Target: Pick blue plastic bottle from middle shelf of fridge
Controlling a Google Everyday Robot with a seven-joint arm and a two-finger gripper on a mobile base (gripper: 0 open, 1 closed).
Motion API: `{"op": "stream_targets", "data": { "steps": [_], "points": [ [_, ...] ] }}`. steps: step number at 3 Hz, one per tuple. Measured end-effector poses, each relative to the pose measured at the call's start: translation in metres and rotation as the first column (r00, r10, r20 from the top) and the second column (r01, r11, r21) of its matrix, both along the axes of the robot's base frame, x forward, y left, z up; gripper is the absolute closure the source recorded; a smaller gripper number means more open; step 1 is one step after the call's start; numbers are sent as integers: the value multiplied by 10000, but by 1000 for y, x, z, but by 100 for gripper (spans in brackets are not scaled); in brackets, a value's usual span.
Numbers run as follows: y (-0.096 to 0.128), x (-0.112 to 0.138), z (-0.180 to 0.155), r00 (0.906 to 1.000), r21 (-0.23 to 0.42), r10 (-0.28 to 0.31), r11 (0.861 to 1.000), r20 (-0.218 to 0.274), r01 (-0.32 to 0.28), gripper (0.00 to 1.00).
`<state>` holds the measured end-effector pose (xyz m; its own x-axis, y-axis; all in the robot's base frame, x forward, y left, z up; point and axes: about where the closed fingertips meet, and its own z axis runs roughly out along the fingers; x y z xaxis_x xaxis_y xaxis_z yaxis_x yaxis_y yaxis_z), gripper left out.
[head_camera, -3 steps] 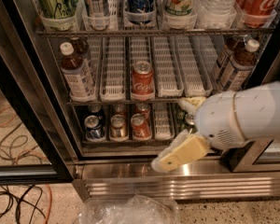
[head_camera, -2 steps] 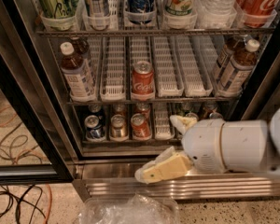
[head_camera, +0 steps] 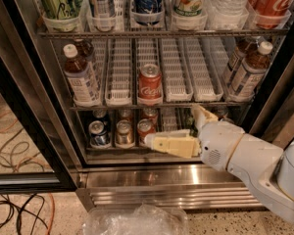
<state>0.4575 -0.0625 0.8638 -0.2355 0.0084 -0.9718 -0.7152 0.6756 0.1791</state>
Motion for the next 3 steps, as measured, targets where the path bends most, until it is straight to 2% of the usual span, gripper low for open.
{"op": "stream_targets", "data": {
  "steps": [1,2,3],
  "points": [
    [-6,13,3,9979,877,-617,9943,185,599,0],
    [-6,13,3,9979,877,-617,9943,185,598,0],
    [3,12,0,9944,389,-609,9976,864,578,0]
  ]
}}
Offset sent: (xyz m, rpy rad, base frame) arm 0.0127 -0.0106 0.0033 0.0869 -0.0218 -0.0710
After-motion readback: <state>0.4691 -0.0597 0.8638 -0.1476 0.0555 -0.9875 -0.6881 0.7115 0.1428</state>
